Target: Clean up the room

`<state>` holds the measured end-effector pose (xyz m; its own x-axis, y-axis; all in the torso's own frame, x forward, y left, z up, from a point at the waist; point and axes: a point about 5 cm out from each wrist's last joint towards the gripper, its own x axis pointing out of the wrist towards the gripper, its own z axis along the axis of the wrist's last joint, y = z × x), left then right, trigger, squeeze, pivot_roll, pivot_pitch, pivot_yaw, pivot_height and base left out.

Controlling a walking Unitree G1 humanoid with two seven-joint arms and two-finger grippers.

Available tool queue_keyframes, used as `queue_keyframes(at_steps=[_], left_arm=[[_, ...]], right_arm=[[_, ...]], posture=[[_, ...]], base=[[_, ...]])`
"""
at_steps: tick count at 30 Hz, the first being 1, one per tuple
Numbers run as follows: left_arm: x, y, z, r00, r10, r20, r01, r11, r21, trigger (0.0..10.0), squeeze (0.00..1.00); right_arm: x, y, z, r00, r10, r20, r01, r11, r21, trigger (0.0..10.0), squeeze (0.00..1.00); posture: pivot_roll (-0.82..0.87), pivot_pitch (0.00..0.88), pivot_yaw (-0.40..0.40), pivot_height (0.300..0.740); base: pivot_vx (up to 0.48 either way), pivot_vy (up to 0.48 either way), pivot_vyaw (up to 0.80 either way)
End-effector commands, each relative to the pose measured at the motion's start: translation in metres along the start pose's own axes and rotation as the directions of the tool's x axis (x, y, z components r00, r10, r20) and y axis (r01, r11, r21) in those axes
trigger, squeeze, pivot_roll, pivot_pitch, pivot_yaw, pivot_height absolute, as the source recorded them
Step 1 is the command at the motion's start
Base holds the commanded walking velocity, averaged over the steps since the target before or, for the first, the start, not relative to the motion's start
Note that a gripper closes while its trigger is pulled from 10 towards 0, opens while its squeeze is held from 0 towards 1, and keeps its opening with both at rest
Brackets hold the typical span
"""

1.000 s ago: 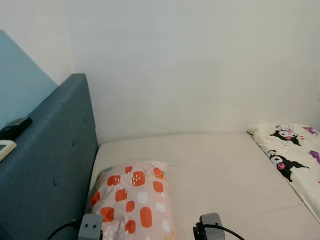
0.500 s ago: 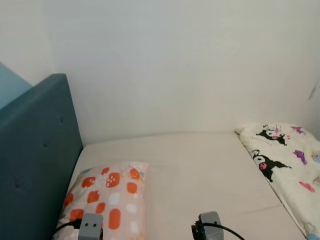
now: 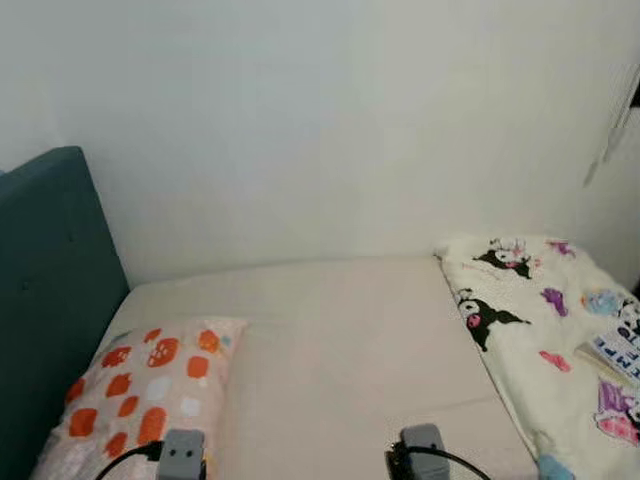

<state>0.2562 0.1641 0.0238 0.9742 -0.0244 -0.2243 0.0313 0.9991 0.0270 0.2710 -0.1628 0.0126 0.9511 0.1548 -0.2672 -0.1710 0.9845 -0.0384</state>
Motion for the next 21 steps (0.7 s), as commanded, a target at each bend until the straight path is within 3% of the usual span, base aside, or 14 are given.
queue_keyframes(at_steps=[1, 6, 9, 11, 13, 19, 21], left_arm=[[-0.002, 0.004, -0.004, 1.0, 0.006, -0.018, -0.006, 1.0, 0.018, 10.0, 0.0], [-0.002, 0.004, -0.003, 1.0, 0.002, -0.017, -0.002, 1.0, 0.02, 10.0, 0.0], [-0.001, 0.003, 0.001, 1.0, -0.014, 0.004, 0.013, 0.997, 0.081, 10.0, 0.0], [0.0, -0.002, 0.004, 0.998, -0.065, 0.024, 0.06, 0.985, 0.163, 10.0, 0.0], [0.0, -0.006, 0.006, 0.995, -0.097, 0.023, 0.091, 0.98, 0.174, 10.0, 0.0], [0.003, -0.01, 0.008, 0.994, -0.104, 0.028, 0.101, 0.99, 0.103, 10.0, 0.0], [0.003, -0.011, 0.009, 0.994, -0.108, 0.027, 0.105, 0.989, 0.102, 10.0, 0.0]], right_arm=[[0.001, 0.005, 0.0, 1.0, 0.01, -0.001, -0.01, 1.0, 0.01, 10.0, 0.0], [0.001, 0.005, 0.0, 1.0, 0.009, 0.0, -0.009, 1.0, 0.011, 10.0, 0.0], [0.001, 0.005, 0.0, 1.0, 0.006, 0.001, -0.006, 1.0, 0.013, 10.0, 0.0], [0.001, 0.005, 0.0, 1.0, 0.005, 0.0, -0.005, 1.0, 0.015, 10.0, 0.0], [0.001, 0.005, 0.0, 1.0, 0.005, 0.0, -0.005, 1.0, 0.014, 10.0, 0.0], [0.001, 0.005, 0.0, 1.0, 0.003, 0.001, -0.003, 1.0, 0.015, 10.0, 0.0], [0.001, 0.005, 0.0, 1.0, 0.002, 0.001, -0.002, 1.0, 0.015, 10.0, 0.0]], posture=[[0.01, 0.111, -0.029, 0.74], [0.01, 0.113, -0.027, 0.74], [0.01, 0.112, -0.026, 0.74], [0.02, 0.109, -0.025, 0.74], [0.01, 0.109, -0.024, 0.74], [0.01, 0.104, -0.021, 0.74], [0.01, 0.101, -0.021, 0.74]], base=[[0.0, -0.382, 0.0], [0.0, -0.382, 0.0], [0.0, -0.346, 0.0], [0.0, 0.0, 0.0], [0.0, 0.0, 0.0], [0.0, 0.475, 0.0], [0.0, 0.0, 0.0]])
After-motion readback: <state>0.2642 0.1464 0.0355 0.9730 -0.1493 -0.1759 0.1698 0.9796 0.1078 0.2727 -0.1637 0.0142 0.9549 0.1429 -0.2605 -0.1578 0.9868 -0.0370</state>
